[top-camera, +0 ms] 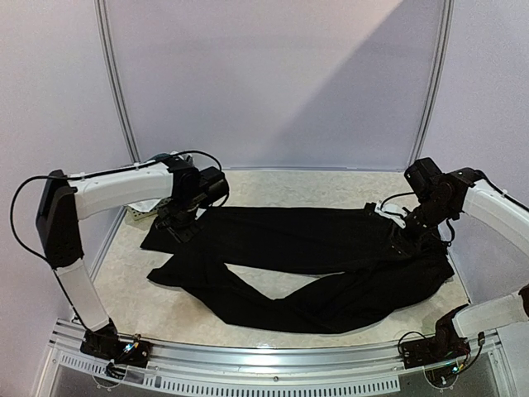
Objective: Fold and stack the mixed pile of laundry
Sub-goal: Adjust the flattened trousers at the center of the board.
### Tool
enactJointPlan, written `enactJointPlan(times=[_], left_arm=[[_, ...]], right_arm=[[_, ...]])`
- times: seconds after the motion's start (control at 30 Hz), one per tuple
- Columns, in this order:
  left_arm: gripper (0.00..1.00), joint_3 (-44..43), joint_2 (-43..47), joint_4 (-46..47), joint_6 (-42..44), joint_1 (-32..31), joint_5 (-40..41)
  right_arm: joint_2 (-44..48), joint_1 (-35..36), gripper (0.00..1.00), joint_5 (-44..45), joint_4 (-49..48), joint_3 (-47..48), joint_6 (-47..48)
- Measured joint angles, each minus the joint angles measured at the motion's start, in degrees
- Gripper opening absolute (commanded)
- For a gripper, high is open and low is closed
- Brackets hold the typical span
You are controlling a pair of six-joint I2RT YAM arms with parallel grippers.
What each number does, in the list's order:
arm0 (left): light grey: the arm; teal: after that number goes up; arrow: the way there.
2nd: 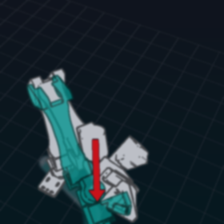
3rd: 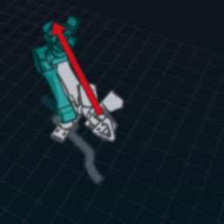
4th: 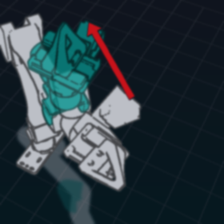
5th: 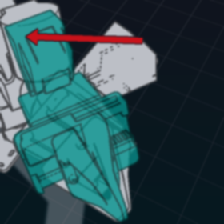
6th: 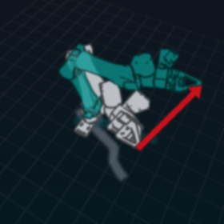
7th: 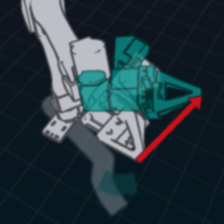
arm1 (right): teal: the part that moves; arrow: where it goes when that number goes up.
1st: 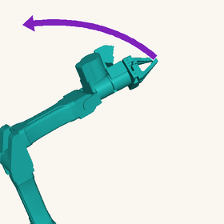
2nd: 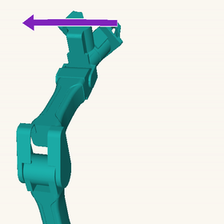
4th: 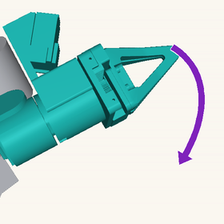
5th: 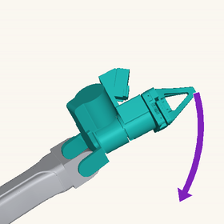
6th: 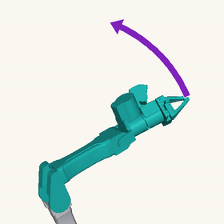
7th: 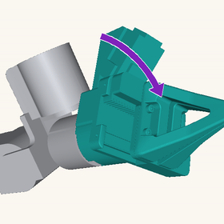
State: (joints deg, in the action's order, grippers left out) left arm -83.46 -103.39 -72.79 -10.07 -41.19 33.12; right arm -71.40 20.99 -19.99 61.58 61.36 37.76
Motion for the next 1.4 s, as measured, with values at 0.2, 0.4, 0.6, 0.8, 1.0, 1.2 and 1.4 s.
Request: enactJointPlan(times=[0.2,0.4,0.6,0.8,1.0,1.2,1.4], left_arm=[[0.39,10.0,9.2,2.1,4.9,-3.8,-14.0],[0.39,13.1,7.2,2.1,10.0,-5.0,-19.2],[0.39,14.4,0.5,3.3,14.6,-6.9,-18.0],[0.39,17.1,-2.6,3.5,16.8,-8.7,-13.3],[0.4,18.7,-3.9,4.5,17.8,-8.7,-8.1],[0.21,19.2,-7.8,5.1,18.6,-8.7,-6.0],[0.01,19.0,-7.9,4.5,18.1,-9.0,-2.6]], right_arm=[[3.4,0.0,0.44,1.8,1.4,-2.6,0.7],[4.1,0.0,0.45,2.9,1.7,-4.2,1.3],[4.8,0.0,0.45,4.1,1.9,-5.7,2.1],[5.4,-0.1,0.45,4.8,2.0,-6.1,3.3],[5.4,-0.8,0.45,4.7,1.8,-7.1,4.0],[5.4,-1.3,0.45,4.7,1.8,-7.3,4.8],[5.5,-4.8,0.45,4.7,3.3,-7.6,6.5]])
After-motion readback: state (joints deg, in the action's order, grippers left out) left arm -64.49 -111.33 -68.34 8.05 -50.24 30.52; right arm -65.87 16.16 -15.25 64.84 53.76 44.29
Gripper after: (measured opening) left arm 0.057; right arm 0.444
